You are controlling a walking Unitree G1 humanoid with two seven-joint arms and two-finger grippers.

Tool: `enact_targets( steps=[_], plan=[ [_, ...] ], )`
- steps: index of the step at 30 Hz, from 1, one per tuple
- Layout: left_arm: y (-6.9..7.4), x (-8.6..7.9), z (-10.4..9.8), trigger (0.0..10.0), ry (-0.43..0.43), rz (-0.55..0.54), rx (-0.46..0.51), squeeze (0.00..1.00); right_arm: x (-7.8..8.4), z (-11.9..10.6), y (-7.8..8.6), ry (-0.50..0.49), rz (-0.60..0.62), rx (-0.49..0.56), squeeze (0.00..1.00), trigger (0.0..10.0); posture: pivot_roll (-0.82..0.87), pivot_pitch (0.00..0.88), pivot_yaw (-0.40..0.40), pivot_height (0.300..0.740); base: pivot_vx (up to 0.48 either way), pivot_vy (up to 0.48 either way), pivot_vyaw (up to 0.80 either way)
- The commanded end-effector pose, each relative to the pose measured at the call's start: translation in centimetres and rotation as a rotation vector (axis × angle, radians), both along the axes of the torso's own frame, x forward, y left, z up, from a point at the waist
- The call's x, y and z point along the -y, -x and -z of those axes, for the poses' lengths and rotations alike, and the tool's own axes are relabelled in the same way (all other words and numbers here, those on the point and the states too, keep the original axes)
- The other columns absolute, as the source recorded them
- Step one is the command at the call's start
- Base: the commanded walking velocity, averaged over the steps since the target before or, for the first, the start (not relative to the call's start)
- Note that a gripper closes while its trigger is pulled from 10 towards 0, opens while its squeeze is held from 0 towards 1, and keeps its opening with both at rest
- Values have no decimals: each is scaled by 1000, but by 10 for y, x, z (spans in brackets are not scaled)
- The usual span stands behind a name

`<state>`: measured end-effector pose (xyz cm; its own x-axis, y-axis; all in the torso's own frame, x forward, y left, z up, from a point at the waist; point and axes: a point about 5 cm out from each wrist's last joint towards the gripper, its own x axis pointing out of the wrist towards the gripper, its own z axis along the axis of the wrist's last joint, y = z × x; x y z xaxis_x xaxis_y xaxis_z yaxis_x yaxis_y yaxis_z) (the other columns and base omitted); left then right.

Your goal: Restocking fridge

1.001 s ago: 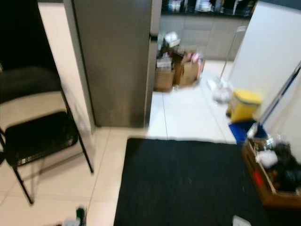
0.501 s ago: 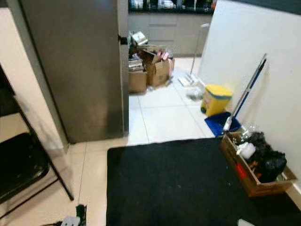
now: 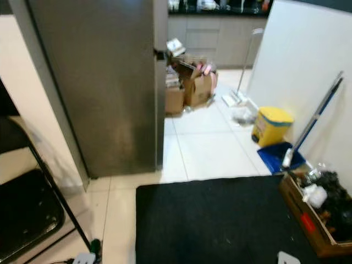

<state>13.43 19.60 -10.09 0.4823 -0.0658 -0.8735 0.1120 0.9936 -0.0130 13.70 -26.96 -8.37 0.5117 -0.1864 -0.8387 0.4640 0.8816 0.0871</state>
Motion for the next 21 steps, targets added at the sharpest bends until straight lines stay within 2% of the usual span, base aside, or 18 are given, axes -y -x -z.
enact_targets(
  steps=[1, 17, 21],
  plan=[
    [5, 5, 3, 10000, 15, 23, -28, 0, 5, 1, 6, 2, 26, -11, 0, 10000, -3, 0, -26, 740, 345, 0, 0],
    [6, 5, 3, 10000, 15, 24, -30, 0, 4, 1, 6, -15, 35, 4, 0, 10000, -2, 0, -28, 740, 347, 0, 0],
    [6, 4, 3, 10000, 15, 24, -31, 0, 3, 1, 5, -18, 28, 5, 0, 10000, -3, 0, -27, 740, 346, 0, -775]
  ],
)
